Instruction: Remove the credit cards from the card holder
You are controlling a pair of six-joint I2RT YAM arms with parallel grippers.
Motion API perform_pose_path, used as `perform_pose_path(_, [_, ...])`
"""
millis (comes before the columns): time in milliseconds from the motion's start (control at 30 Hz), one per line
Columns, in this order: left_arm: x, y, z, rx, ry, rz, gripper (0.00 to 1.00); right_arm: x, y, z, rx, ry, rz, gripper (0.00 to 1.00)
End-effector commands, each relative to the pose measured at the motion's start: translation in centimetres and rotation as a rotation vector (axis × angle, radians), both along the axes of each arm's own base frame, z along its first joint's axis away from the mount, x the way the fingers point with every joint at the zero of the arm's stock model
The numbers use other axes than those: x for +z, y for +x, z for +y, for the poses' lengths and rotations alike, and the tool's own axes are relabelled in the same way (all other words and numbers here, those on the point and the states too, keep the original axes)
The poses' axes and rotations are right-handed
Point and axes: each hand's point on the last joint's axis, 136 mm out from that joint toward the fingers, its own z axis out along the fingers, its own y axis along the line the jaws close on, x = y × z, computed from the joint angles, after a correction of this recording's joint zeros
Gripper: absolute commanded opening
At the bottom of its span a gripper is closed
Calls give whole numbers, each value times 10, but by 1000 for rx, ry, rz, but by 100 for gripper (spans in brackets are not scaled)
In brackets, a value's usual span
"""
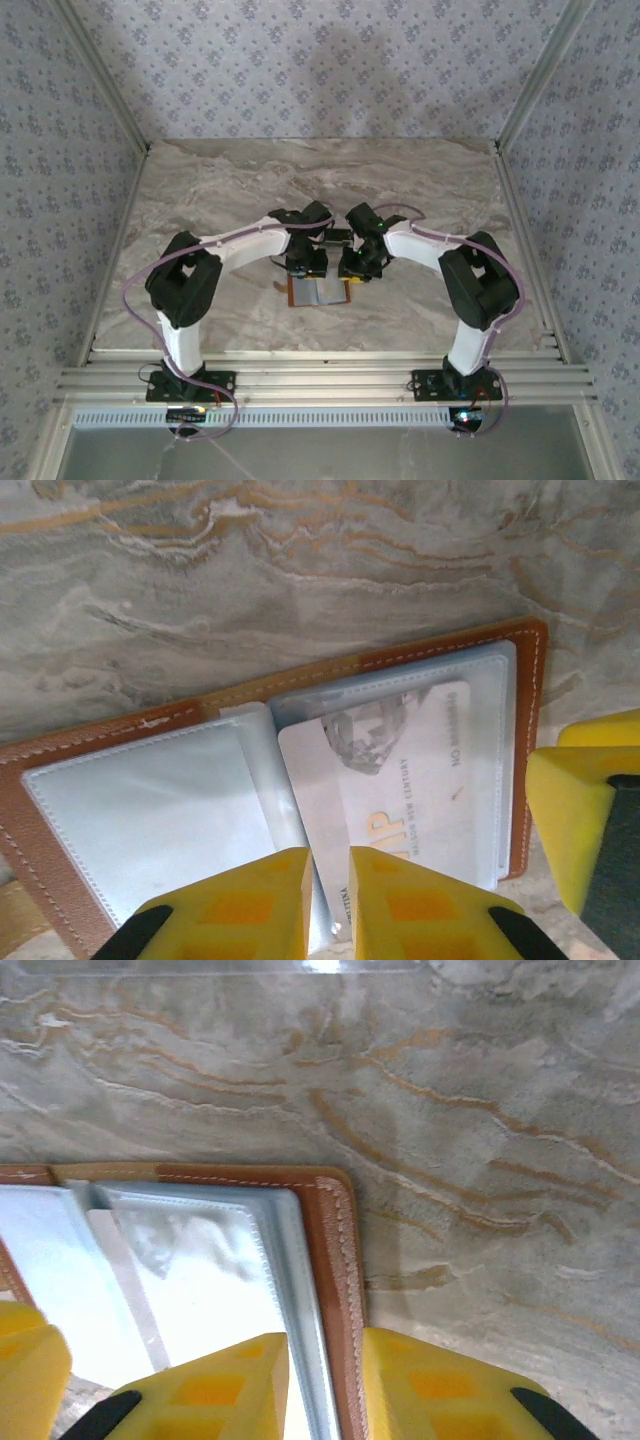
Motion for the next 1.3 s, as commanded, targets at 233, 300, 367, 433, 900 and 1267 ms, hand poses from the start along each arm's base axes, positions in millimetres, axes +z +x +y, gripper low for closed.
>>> perform_pose_path(233, [-12, -5, -2, 65, -114, 76, 22, -1, 0, 13, 33, 0, 19, 32])
perform_pose_path(300, [-13, -5, -3, 68, -132, 82, 22, -4, 1, 16, 41, 3, 24, 32])
perform_pose_path(367, [-14, -5, -5, 76, -158, 90, 22, -10, -1, 15, 42, -5, 35, 32])
perform_pose_path(433, [-15, -4, -4, 89, -168, 91, 23, -15, -2, 14, 40, -10, 46, 32])
perform_pose_path(900, [-16, 3, -8, 142, -329, 73, 27, -32, -10, 6, 33, -41, 78, 22])
perform_pose_path(1267, [-9, 6, -8, 153, -406, 63, 25, -31, -12, 4, 32, -44, 78, 22])
